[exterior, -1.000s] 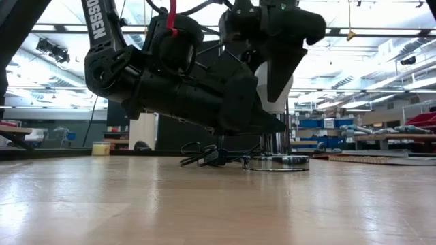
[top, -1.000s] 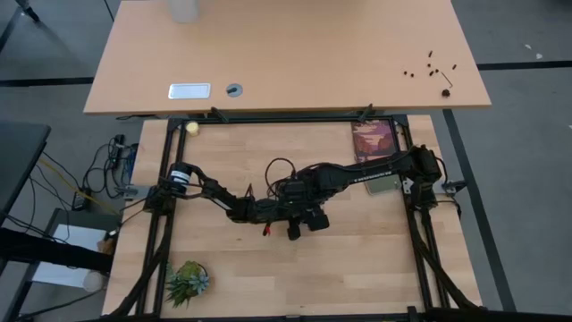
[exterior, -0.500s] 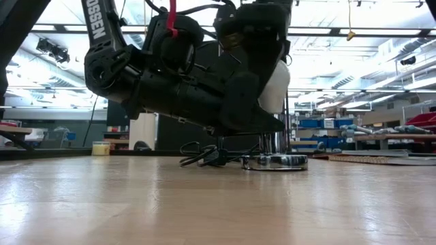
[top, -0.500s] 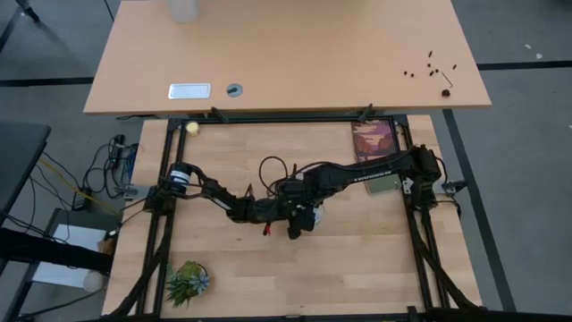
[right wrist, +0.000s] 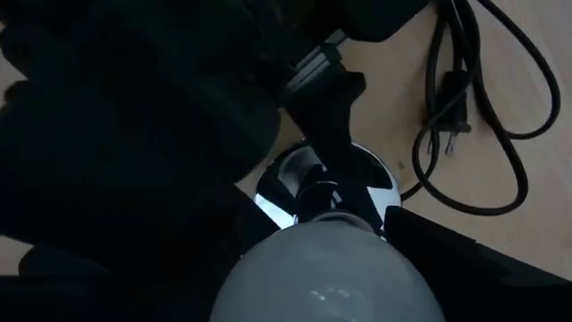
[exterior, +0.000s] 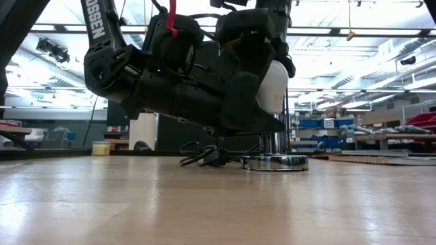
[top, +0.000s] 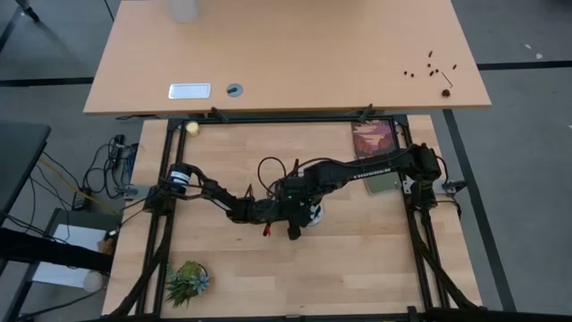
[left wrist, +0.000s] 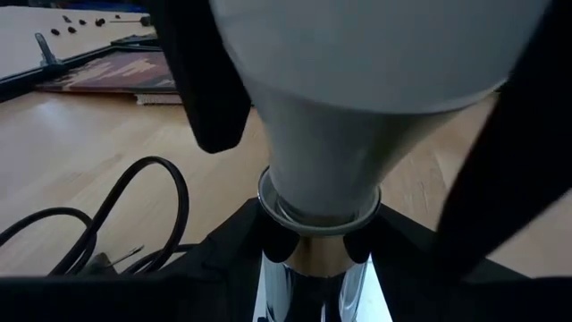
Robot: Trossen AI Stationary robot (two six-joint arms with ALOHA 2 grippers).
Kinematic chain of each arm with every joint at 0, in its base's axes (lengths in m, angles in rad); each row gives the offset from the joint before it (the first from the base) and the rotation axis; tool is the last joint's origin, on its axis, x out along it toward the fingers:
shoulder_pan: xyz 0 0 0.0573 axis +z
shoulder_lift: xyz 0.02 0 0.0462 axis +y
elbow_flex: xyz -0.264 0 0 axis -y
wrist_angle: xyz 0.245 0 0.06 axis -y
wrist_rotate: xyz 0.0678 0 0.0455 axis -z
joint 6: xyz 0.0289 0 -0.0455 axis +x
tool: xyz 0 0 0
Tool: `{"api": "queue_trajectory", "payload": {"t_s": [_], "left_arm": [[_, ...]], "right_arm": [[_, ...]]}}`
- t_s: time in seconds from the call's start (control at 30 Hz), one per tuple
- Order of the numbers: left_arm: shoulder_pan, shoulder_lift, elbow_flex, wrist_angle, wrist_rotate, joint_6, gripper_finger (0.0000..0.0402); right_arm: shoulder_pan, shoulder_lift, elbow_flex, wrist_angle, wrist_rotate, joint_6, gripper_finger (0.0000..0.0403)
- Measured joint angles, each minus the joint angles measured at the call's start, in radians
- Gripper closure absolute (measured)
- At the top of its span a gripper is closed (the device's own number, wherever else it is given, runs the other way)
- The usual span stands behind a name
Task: Screw lightbulb
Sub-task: Insert the lightbulb into the silver lamp
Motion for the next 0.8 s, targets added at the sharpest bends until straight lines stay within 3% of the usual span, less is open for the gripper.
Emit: {"api": "queue_trajectory", "payload": {"t_s": [0.4,0.8], "left_arm": [[-0.006,0.000,0.000,-0.006,0.009,-0.001,0.0218],[-0.007,0.000,0.000,-0.009,0.009,-0.001,0.0218]], "right_arm": [[-0.013,-0.010,0.013,-0.015,0.021,-0.137,0.0052],[0.013,-0.011,0.014,0.007,-0.010,-0.481,0.0052]]}}
